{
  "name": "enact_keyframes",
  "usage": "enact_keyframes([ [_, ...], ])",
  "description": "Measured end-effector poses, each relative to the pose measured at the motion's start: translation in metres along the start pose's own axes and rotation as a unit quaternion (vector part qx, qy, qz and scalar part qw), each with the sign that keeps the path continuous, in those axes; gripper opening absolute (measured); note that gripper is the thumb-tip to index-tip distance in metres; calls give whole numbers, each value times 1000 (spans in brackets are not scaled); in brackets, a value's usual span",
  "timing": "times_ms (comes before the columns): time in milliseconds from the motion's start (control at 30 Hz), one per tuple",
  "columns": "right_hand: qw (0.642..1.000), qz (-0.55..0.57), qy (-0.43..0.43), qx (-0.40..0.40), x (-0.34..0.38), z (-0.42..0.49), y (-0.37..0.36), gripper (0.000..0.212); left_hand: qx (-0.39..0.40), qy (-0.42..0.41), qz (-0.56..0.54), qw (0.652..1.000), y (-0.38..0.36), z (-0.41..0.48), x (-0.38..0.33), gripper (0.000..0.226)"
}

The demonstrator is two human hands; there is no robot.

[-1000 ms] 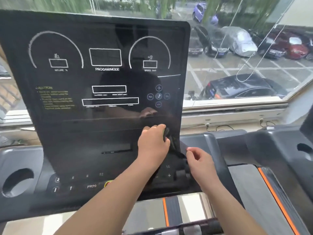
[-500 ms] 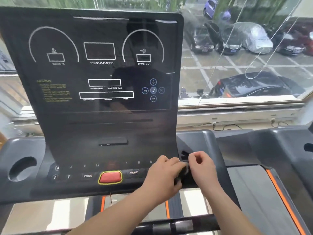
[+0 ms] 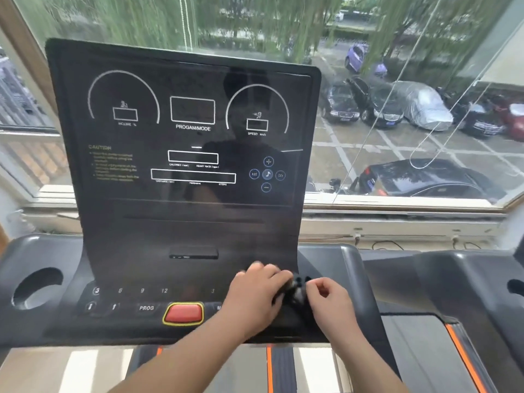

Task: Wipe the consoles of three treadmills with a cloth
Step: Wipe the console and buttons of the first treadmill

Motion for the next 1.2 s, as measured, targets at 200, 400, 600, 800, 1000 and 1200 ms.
enact_keyframes([
  [200, 1000, -2, -4, 10, 3, -1, 2, 23, -26, 100, 17, 994, 0, 1, -14, 47],
  [400, 999, -32, 3, -15, 4, 0, 5, 33, 25, 40, 21, 999, -6, -2, -24, 39],
  [600, 999, -23, 24, -9, 17, -8, -9, 39, 110, 118, 52, 985, 17, 9, -7, 31],
  [800, 999, -19, 47, 6, 39, -24, -41, 44, 73, 154, 71, 983, 55, -30, 63, 32],
  [1000, 999, 12, 48, 7, 66, -49, -89, 42, 50, 200, 69, 976, 105, -81, 139, 34],
  [1200, 998, 57, 34, 21, 95, -93, -133, 35, -63, 291, 48, 953, 153, -159, 231, 37],
])
Point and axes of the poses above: each hand's wrist, its own z-axis towards the middle knuckle, its own y-axis out of the back of the hand, x = y × z, the point moved 7 cm from there along z, towards the middle knuckle, and after that the axes turned 8 degrees about -z, right-handed, at the moved point
